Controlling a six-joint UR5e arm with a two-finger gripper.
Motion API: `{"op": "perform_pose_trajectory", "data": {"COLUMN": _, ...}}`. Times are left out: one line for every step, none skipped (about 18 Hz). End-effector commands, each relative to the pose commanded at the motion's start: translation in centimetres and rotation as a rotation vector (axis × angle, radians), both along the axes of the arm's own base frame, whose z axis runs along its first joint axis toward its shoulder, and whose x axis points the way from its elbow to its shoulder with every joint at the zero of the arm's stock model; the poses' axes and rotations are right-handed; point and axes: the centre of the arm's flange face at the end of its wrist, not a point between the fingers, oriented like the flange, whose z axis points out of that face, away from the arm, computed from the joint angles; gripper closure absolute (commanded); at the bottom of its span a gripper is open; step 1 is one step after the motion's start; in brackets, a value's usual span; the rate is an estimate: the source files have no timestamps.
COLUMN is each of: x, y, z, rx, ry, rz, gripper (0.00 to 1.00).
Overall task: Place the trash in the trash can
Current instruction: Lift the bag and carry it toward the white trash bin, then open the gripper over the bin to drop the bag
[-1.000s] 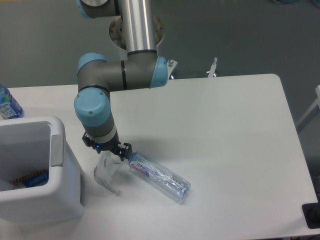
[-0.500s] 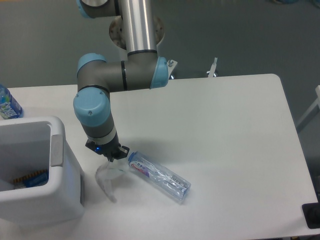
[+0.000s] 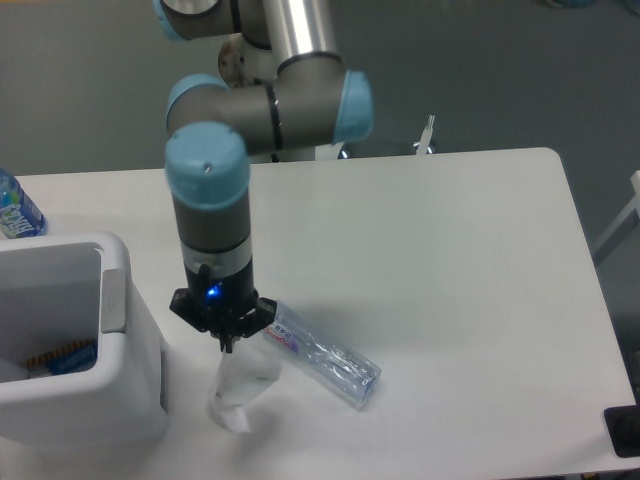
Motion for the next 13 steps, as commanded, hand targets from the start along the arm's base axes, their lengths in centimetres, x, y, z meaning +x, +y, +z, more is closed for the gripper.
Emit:
{"op": "perform_pose_trajectory", "data": {"x": -0.1, "y": 0.1, "z": 1.2, "rx": 0.039, "ry": -0.007, "rz": 0.011, "gripper": 1.0}}
{"op": "perform_pose_trajectory", "data": {"x": -0.4, "y": -0.1, "z": 2.5, "rx": 0.085, "ry": -0.008, "rz": 0.026, "gripper": 1.0}}
{"op": "perform_pose_trajectory", "data": {"x": -0.6, "y": -0.7, "z": 3.9, "rx": 0.13, "ry": -0.002, "rz": 0.054, "gripper": 1.0}}
{"op": "perform_pose_trajectory", "data": {"x": -0.4, "y": -1.0, "z": 5.0, "rx": 0.167, "ry": -0.002, "rz": 0.075, "gripper": 1.0}}
{"op": "perform_pose_trajectory", "data": {"x": 0.1, "y": -1.2, "z": 6.1, "rx": 0.202, "ry": -0.015, "rz": 0.086, "gripper": 1.0}}
{"op": "perform_pose_trajectory", "data": {"x": 0.8, "y": -1.3, "z": 7.0, "rx": 0.231, "ry": -0.04, "rz": 0.083, "gripper": 1.0}}
{"op": "perform_pose_trajectory", "data": {"x": 1.6, "y": -1.4, "z": 7.8, "rx": 0.259, "ry": -0.064, "rz": 0.071, "gripper": 1.0}}
{"op": "perform_pose_trajectory", "data": {"x": 2.4, "y": -1.5, "z": 8.6, "rx": 0.28, "ry": -0.082, "rz": 0.06, "gripper": 1.0}}
{"op": "perform_pose_trajectory", "data": {"x": 3.2, "y": -1.4, "z": 9.0, "rx": 0.293, "ry": -0.095, "rz": 0.047, "gripper": 1.0}}
{"op": "perform_pose_trajectory", "data": {"x": 4.4, "y": -1.0, "z": 9.3, "rx": 0.303, "ry": -0.112, "rz": 0.027, "gripper": 1.0}}
{"op": "perform_pose_trajectory", "data": {"x": 6.1, "y": -0.8, "z": 10.1, "rx": 0.319, "ry": -0.122, "rz": 0.002, "gripper": 1.0}}
{"op": "perform_pose_trajectory", "data": {"x": 7.8, "y": -0.4, "z": 10.3, "rx": 0.323, "ry": -0.133, "rz": -0.023, "gripper": 1.0}}
{"op": "perform_pose_trajectory", "data": {"x": 9.0, "y": 0.0, "z": 10.1, "rx": 0.318, "ry": -0.14, "rz": -0.042, "gripper": 1.0}}
